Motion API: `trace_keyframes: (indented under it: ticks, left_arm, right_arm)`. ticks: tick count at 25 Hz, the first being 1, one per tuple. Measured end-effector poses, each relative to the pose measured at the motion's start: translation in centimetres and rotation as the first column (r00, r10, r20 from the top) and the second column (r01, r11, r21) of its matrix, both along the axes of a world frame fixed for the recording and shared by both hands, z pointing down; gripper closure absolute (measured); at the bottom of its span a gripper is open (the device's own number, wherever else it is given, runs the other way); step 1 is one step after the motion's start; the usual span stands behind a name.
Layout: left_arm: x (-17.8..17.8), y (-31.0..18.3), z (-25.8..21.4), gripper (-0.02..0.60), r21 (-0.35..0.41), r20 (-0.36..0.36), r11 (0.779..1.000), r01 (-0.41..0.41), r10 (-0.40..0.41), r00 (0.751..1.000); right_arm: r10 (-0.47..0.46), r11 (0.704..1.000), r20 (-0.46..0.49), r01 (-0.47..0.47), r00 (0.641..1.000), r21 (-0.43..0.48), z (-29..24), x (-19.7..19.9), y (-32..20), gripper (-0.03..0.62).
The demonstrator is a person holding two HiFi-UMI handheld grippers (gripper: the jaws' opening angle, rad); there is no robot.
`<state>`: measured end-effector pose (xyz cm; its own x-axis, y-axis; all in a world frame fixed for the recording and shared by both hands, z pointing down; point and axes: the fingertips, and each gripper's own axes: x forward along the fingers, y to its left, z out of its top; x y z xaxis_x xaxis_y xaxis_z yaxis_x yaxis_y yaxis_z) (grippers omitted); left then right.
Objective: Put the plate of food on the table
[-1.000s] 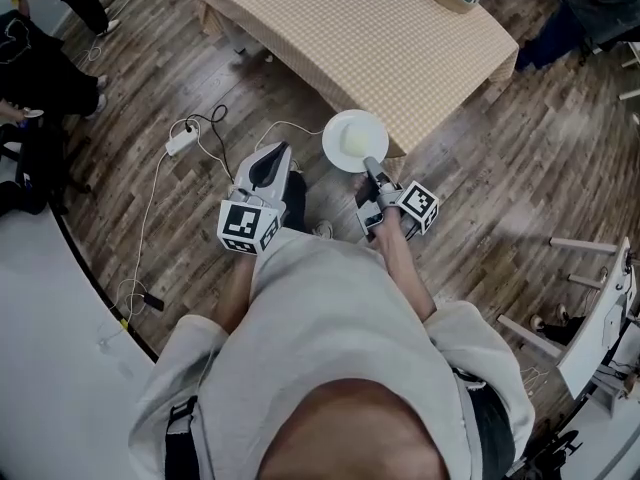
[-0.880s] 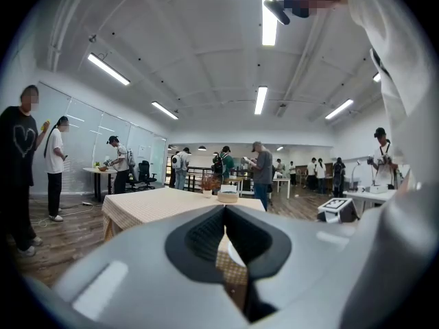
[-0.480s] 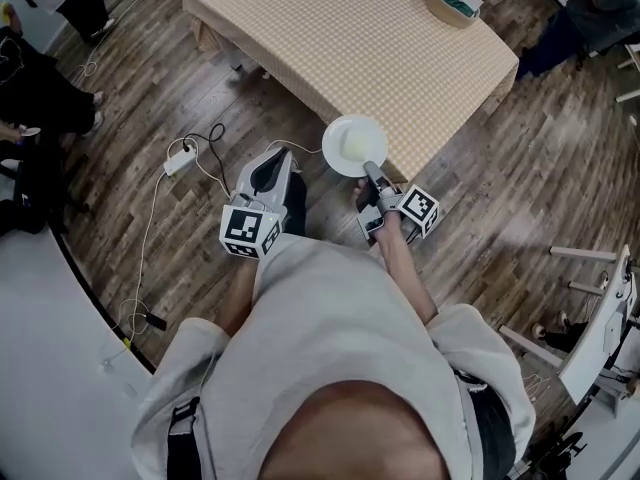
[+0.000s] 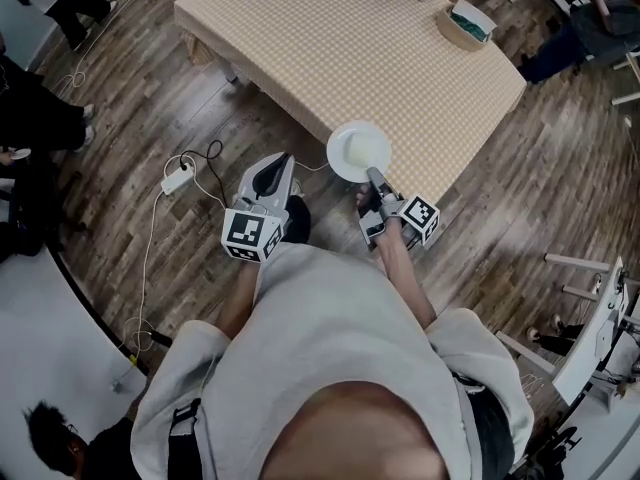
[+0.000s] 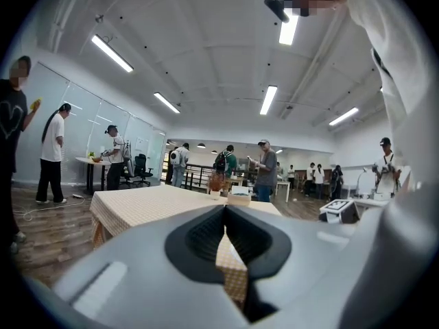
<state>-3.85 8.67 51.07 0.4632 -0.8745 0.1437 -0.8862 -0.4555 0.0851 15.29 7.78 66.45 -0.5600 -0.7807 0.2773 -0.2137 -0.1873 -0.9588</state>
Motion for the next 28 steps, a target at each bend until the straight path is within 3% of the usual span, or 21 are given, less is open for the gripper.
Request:
trace_keyframes:
  ticks: [15,25,28]
  left_arm:
    - [-8.4,-13.9,-0.6,0.574,0.002,-0.038,0.998,-0.068,0.068,0.997]
    - [-10.6,-18.2,-0.5,0.574,-0.004,-0.043,0.996,-0.084,0.083,0.996]
    - [-11.1,-19.2,-0.3,0.574,-0.010,-0.040,0.996,-0.085,0.084,0.996]
  right_arm:
    - [0.045,0.999,-0.061,-0.044,0.997,0.012,-2.6,-7.7,-13.0,0.580]
    - [0.062,0.998,-0.018,-0.062,0.998,0.018,-2.7,-10.4,-17.6,0.580]
    - [0.056,0.998,-0.048,-0.056,0.997,0.009,-2.5,-10.7,-18.7,0.580]
